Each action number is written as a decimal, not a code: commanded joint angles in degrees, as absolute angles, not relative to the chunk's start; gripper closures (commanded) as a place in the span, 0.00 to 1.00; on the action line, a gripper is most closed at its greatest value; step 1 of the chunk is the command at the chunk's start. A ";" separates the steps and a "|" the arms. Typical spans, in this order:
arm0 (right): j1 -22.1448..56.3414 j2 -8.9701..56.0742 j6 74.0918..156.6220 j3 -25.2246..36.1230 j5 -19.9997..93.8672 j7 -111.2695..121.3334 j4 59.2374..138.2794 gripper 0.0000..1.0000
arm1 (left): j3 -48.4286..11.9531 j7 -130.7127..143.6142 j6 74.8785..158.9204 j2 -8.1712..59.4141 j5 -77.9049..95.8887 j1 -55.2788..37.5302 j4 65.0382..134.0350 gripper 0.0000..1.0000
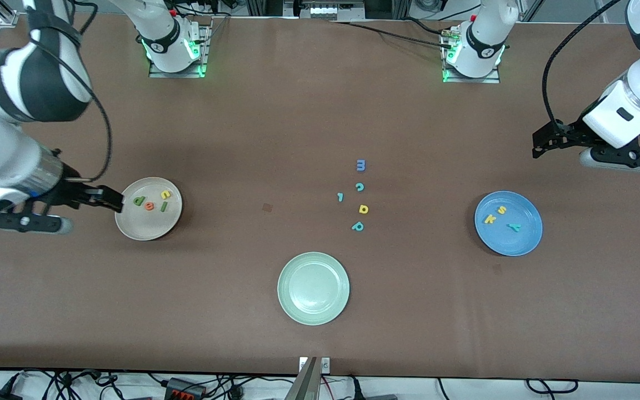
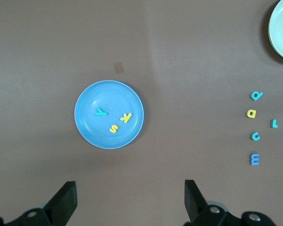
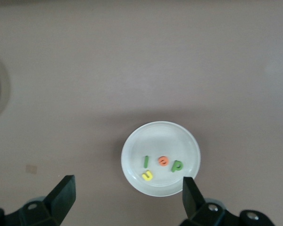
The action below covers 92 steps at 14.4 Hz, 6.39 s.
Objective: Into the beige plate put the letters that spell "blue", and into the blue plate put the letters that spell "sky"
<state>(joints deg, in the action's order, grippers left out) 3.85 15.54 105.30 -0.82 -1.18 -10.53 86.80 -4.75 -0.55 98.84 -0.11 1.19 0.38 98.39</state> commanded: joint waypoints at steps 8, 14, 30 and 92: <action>-4.39 8.97 94.32 -2.37 -1.93 -2.99 85.34 0.00 | -4.92 -0.79 97.56 0.35 0.35 0.35 96.77 0.00; -7.03 6.77 92.02 -2.55 -2.02 2.19 85.34 0.00 | -4.92 -0.79 97.56 0.35 0.35 0.35 96.77 0.00; -7.03 -2.90 96.95 -2.90 -1.32 0.97 99.41 0.00 | -4.92 -0.79 97.56 0.44 0.35 0.35 96.77 0.00; -0.97 -4.04 93.87 1.41 -1.76 2.64 99.14 0.00 | -4.83 -0.79 95.01 0.44 0.35 0.53 95.54 0.00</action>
<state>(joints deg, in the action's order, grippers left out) -1.40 -2.73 94.37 0.93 -1.34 1.55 98.24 -4.71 -0.55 96.38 -0.11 1.19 0.40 97.19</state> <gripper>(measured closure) 0.000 0.000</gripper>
